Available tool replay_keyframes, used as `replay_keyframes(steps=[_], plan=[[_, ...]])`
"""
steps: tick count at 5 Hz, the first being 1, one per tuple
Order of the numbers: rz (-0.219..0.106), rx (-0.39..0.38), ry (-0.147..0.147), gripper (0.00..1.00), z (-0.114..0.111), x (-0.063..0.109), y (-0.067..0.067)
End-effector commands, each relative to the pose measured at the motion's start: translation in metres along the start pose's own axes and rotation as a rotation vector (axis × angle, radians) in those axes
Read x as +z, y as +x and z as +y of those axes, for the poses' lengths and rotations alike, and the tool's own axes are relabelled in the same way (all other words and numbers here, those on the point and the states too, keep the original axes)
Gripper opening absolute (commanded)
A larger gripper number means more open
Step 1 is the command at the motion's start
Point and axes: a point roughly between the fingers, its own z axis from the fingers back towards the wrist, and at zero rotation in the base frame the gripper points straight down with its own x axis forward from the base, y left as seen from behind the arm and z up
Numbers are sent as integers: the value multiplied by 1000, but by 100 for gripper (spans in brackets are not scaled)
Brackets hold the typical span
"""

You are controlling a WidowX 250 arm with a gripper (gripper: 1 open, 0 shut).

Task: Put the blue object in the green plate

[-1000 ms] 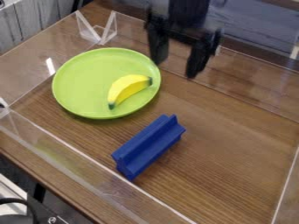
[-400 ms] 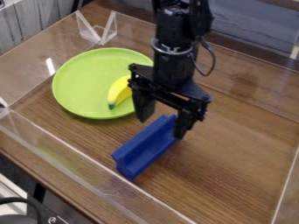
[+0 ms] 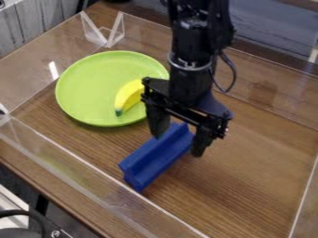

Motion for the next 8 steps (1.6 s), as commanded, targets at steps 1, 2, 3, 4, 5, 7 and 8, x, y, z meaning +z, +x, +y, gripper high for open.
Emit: replay_keyframes(steps=[1, 2, 3, 4, 5, 7, 8], plan=[[-39, -40, 6, 100, 1, 8, -5], [-40, -81, 8, 100, 1, 11, -12], [-41, -124, 9, 100, -4, 0, -4], [-56, -158, 15, 100, -5, -12, 2], [-63, -152, 17, 100, 2, -9, -5], [-73, -103, 13, 100, 13, -6, -11], [-74, -60, 11, 100, 17, -8, -12]])
